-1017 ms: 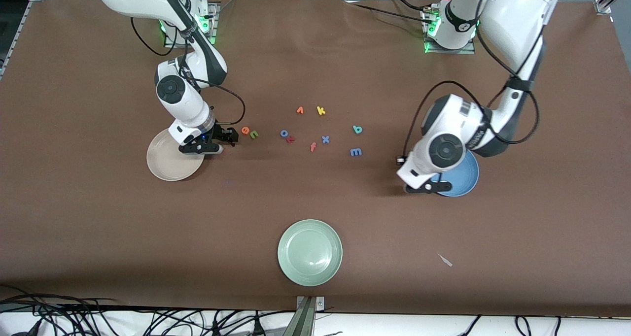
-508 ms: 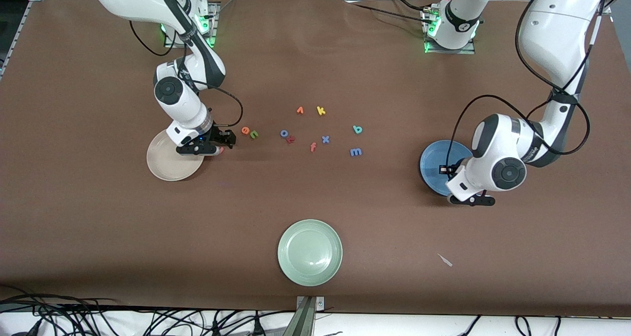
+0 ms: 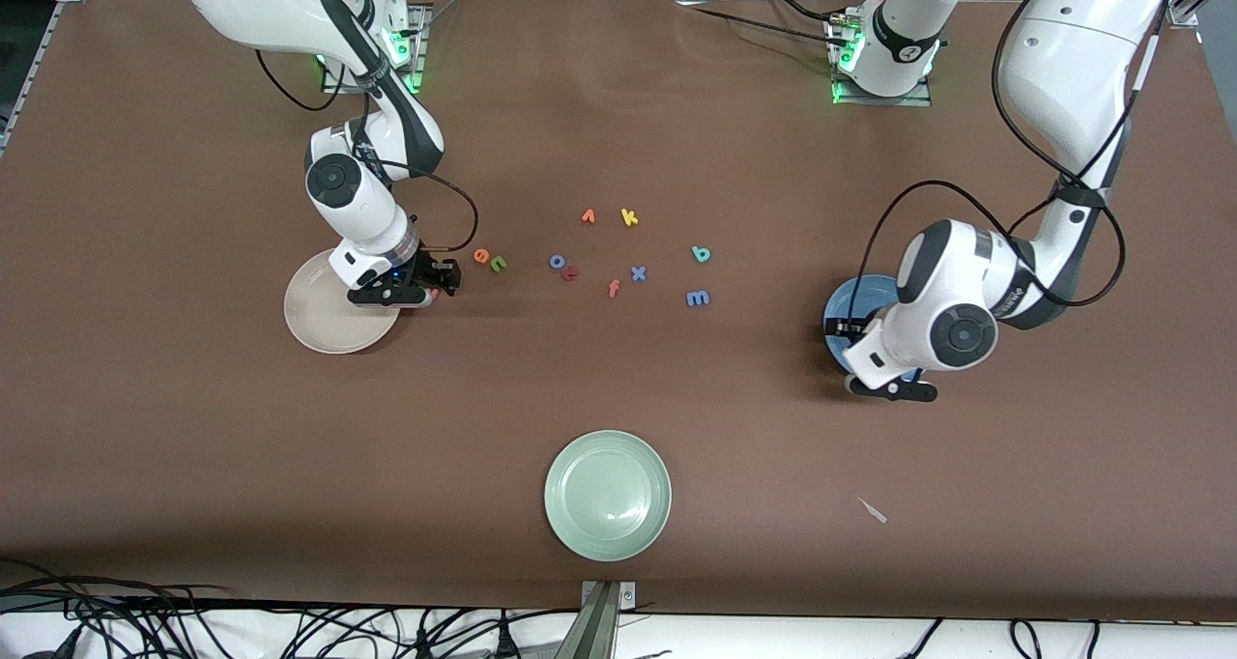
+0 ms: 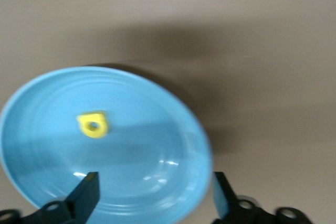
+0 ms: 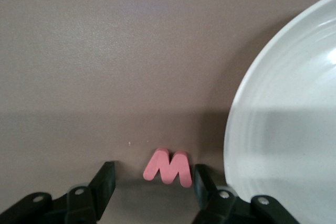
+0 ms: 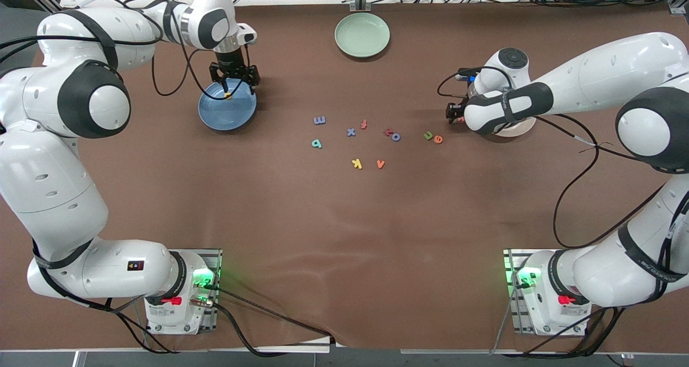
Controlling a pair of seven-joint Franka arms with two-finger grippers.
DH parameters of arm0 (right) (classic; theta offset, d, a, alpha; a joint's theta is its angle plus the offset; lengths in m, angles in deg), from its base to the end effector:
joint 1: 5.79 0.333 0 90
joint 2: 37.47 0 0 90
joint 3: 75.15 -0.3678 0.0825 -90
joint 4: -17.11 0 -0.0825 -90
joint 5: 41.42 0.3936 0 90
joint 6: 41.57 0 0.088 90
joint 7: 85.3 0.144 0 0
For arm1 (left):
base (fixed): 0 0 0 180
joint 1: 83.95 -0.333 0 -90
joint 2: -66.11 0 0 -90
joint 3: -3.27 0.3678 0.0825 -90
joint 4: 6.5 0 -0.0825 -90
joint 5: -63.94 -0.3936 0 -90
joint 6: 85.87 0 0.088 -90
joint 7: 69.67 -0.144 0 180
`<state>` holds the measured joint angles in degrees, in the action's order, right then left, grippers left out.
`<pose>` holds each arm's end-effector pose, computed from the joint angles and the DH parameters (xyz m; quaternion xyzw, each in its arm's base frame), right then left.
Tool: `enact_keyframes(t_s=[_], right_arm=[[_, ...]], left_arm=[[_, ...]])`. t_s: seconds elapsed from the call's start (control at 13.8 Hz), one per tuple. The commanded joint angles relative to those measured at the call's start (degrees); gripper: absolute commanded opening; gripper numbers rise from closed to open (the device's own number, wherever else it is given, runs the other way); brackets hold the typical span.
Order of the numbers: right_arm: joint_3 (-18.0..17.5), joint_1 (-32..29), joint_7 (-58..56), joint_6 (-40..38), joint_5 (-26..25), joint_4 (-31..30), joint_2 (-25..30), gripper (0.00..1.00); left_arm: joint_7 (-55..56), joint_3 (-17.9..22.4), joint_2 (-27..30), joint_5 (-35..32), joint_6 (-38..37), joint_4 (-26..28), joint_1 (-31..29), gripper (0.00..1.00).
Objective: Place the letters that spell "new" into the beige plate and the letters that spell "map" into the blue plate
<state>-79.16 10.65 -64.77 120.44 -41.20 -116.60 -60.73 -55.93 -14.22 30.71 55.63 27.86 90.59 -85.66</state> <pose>0.5163 0.1937 0.1732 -0.9989 0.0059 -0.0366 0.0290 0.6492 -0.1504 0.2300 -0.9878 0.0430 0.1495 0.0092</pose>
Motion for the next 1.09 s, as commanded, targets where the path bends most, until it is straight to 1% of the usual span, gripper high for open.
enact_keyframes(t_s=[0.0, 0.07, 0.22, 0.29, 0.51, 0.65, 0.73, 0.87, 1.02], right_arm=[[0.1, 0.0, -0.5, 1.2, -0.7, -0.8, -0.1, 0.49], [0.1, 0.0, -0.5, 1.2, -0.6, -0.8, -0.1, 0.42], [0.1, 0.0, -0.5, 1.2, -0.6, -0.9, -0.1, 0.31], [0.1, 0.0, -0.5, 1.2, -0.6, -0.9, -0.1, 0.28], [0.1, 0.0, -1.2, 0.9, -0.7, -0.8, 0.3, 0.26], [0.4, 0.0, -1.5, 0.2, -0.7, -0.7, 1.3, 0.26], [0.5, 0.0, -1.5, -1.5, -0.7, -0.4, 1.9, 0.26], [0.6, 0.0, -2.1, -4.9, -0.7, 0.3, 3.8, 0.26], [1.9, 0.0, -4.2, -9.2, -0.7, 1.9, 5.4, 0.26]], left_arm=[[7.1, -3.9, 1.3, -1.3, -1.1, -0.2, 0.7, 1.0], [11.6, -5.0, 1.3, -1.3, -1.0, -0.5, 1.8, 1.0], [20.8, -5.1, 1.0, -1.2, -0.7, -0.7, 5.2, 1.0], [25.1, -5.1, 0.9, -1.4, -0.3, -0.7, 6.8, 1.0], [39.3, -5.1, -0.2, -1.0, 1.7, -0.7, 11.0, 1.0], [49.7, -5.1, -1.2, -1.5, 1.9, -0.6, 11.9, 0.99], [52.5, -5.1, -1.2, -1.4, 2.6, -0.6, 12.6, 0.99], [52.9, -5.1, -1.5, -0.8, 2.6, -0.7, 12.7, 1.0], [53.2, -4.2, -1.8, -1.5, 2.5, -0.8, 12.2, 1.0]])
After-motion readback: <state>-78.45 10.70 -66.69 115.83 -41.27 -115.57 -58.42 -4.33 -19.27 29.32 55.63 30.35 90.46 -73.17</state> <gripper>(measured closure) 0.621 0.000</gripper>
